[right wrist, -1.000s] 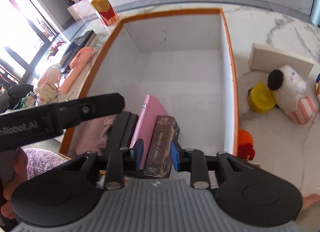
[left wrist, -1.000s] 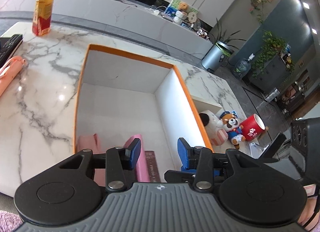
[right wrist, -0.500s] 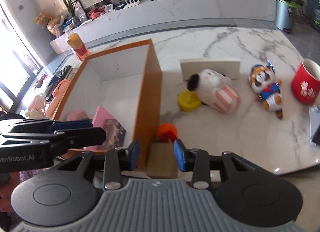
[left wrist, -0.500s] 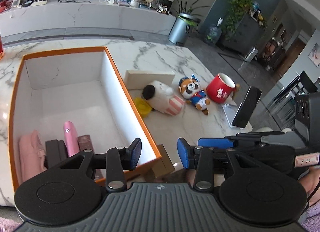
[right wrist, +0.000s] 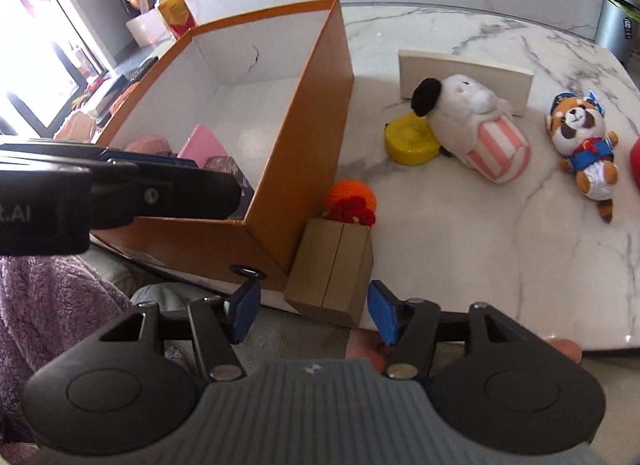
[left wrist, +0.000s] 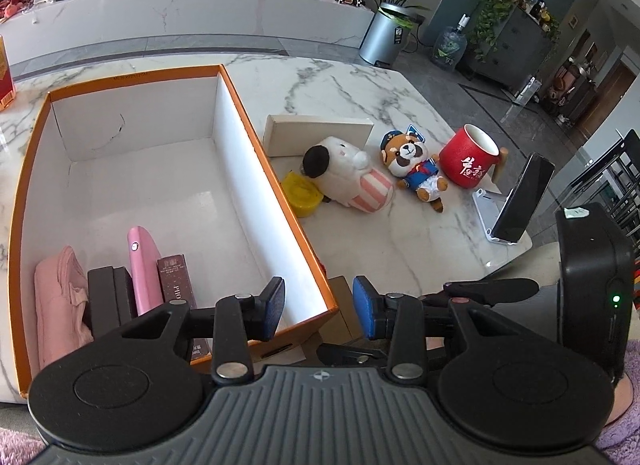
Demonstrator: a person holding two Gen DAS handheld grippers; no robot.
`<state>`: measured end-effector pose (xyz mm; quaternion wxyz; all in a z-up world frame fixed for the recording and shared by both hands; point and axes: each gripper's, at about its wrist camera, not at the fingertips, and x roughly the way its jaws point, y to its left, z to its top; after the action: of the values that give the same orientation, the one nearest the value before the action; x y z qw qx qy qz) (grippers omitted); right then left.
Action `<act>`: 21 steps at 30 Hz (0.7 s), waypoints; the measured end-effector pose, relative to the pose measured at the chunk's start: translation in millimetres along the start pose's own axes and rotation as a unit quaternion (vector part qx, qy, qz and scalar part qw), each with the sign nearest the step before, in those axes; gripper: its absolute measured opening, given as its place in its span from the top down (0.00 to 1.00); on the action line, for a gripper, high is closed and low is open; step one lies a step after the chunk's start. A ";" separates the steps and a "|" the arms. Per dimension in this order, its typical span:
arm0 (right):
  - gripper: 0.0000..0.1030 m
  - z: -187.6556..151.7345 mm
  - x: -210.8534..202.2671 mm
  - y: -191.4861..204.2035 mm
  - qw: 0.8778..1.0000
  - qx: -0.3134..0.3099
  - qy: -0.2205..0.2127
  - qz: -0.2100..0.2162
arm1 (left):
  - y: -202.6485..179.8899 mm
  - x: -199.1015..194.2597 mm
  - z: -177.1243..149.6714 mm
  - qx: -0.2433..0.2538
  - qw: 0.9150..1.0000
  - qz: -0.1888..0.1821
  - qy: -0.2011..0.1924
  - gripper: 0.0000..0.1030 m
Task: Organize objects
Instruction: 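Move the right gripper to the kraft box while the left moves to the white plush dog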
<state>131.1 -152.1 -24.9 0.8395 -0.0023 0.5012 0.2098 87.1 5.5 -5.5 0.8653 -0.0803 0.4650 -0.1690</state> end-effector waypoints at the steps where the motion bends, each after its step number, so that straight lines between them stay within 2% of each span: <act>1: 0.40 1.4 3.1 0.5 1.000 -0.004 0.004 -0.003 | 1.4 1.0 0.4 -0.001 1.000 0.000 0.001 0.57; 3: 0.42 3.4 10.4 -0.8 1.000 -0.008 0.014 -0.009 | 3.3 2.8 1.8 -0.002 1.000 -0.001 0.002 0.57; 5: 0.53 4.2 14.9 -4.5 1.000 -0.002 0.024 -0.003 | 4.0 3.2 2.4 -0.002 1.000 -0.002 0.001 0.57; 8: 0.53 5.0 12.8 -9.9 0.999 -0.003 0.031 -0.011 | 3.7 5.9 5.3 0.001 1.000 -0.005 0.001 0.57; 12: 0.53 5.5 5.0 -24.6 0.998 -0.013 0.035 -0.055 | -5.1 9.6 12.7 0.008 1.000 -0.019 -0.006 0.58; 18: 0.53 8.5 -9.0 -69.6 0.993 0.006 0.035 -0.116 | -29.6 26.0 33.6 0.017 0.999 -0.036 -0.006 0.58; 21: 0.53 11.4 -13.9 -94.3 0.989 0.018 0.033 -0.140 | -45.8 38.2 43.7 0.029 0.999 -0.032 -0.009 0.58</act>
<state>168.3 -240.5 -27.1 0.8434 -0.0648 0.5272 0.0807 133.0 -52.0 2.6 0.8657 -0.0712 0.4491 -0.2095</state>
